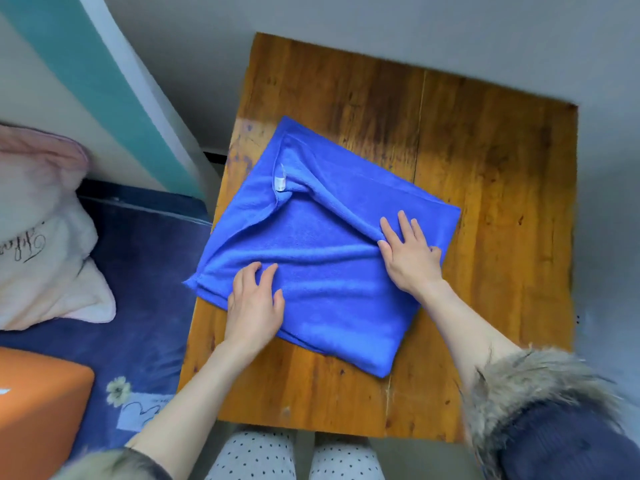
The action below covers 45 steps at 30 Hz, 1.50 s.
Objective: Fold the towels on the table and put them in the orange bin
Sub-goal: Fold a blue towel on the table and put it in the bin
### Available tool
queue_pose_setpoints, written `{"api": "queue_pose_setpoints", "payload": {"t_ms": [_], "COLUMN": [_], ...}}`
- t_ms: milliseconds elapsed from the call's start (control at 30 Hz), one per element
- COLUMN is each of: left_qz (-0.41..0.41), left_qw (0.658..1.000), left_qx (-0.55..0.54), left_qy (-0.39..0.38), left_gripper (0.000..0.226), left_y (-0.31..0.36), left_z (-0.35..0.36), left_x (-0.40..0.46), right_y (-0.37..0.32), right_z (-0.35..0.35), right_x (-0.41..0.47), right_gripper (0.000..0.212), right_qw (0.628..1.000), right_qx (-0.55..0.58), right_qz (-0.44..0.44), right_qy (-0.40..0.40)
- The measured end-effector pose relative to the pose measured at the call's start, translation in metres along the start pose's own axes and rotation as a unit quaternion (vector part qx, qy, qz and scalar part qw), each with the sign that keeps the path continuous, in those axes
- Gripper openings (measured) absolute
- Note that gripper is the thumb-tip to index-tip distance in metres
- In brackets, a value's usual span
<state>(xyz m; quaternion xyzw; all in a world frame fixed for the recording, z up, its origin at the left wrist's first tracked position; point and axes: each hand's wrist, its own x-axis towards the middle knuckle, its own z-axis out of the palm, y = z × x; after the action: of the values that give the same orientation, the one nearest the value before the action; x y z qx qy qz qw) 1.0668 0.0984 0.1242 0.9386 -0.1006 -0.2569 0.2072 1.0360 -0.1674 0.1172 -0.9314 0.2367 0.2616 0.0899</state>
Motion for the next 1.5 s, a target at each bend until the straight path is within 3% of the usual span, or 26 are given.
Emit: {"api": "queue_pose_setpoints", "payload": {"t_ms": [167,333,467,567,733,1067,1300,1500], "left_qz": [0.082,0.147,0.161,0.153,0.145,0.171,0.224,0.269], "left_qw": [0.996,0.988,0.983,0.979,0.968,0.966,0.949,0.925], "left_qx": [0.039,0.034,0.082,0.122,0.184,0.163,0.185,0.220], "left_qy": [-0.014,-0.039,-0.038,-0.064,-0.094,-0.106,-0.124,-0.155], "left_gripper": [0.042,0.033,0.049,0.072,0.104,0.101,0.103,0.102], "left_y": [0.026,0.058,0.081,0.089,0.095,0.150,0.159,0.162], "left_z": [0.004,0.014,0.032,0.046,0.061,0.074,0.090,0.104], "left_x": [0.019,0.037,0.037,0.031,0.028,0.068,0.051,0.036], "right_y": [0.036,0.062,0.078,0.092,0.101,0.157,0.182,0.206], "right_z": [0.017,0.047,0.051,0.052,0.064,0.052,0.064,0.071], "right_x": [-0.050,-0.112,-0.131,-0.131,-0.133,-0.105,-0.140,-0.151], "right_gripper": [0.046,0.046,0.042,0.037,0.052,0.055,0.049,0.029], "right_qw": [0.995,0.984,0.965,0.969,0.981,0.972,0.963,0.948], "right_qx": [0.037,0.067,0.170,0.171,0.113,0.135,0.153,0.174], "right_qz": [0.076,0.160,0.200,0.180,0.155,0.180,0.219,0.263], "right_qy": [0.044,0.027,0.014,0.006,0.024,0.070,0.032,-0.041]}}
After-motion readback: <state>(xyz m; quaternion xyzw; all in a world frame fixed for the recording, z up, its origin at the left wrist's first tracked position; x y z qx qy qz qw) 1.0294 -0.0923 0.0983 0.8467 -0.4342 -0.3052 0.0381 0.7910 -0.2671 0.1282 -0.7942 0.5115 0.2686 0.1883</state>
